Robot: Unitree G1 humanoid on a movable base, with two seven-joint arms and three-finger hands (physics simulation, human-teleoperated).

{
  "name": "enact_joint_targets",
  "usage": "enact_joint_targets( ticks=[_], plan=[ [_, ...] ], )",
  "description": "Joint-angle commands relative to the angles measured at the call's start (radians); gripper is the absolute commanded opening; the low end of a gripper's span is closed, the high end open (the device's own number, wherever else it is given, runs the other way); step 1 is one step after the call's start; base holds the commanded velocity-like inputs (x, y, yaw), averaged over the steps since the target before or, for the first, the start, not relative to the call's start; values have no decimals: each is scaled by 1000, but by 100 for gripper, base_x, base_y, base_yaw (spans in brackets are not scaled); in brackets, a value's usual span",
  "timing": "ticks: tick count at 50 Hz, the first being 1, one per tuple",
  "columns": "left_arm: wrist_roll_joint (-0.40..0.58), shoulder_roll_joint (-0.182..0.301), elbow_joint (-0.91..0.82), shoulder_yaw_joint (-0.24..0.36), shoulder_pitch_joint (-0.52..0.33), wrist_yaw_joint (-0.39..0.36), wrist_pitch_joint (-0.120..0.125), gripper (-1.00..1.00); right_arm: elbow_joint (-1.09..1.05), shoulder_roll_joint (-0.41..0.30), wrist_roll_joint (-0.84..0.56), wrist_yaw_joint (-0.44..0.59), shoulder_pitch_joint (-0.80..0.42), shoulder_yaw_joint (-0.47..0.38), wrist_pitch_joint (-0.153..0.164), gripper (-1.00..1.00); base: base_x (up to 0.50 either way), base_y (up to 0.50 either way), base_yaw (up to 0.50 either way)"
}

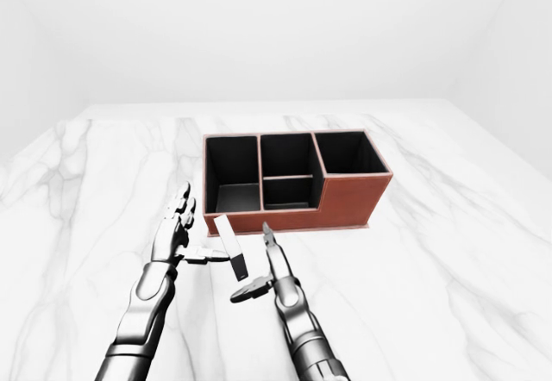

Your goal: Pick up the book and place it in the right compartment of the caddy.

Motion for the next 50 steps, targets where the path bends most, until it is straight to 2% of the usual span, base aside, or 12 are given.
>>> enact_joint_targets(
  ticks=[1,28,49,50],
  plan=[
    [-9,-4,51,6,-10,-4,0,100,73,26,-28,-19,-55,5,0,100,0,0,0],
    [-11,-3,64,7,-14,-8,0,100,302,80,-91,-85,-205,-6,0,100,0,0,0],
    [-11,-4,50,5,-9,-11,0,100,389,107,-116,-112,-275,-16,0,100,1,0,0],
    [-12,-3,58,7,-12,-12,0,100,392,109,-120,-111,-276,-14,0,69,0,0,1]
  ],
)
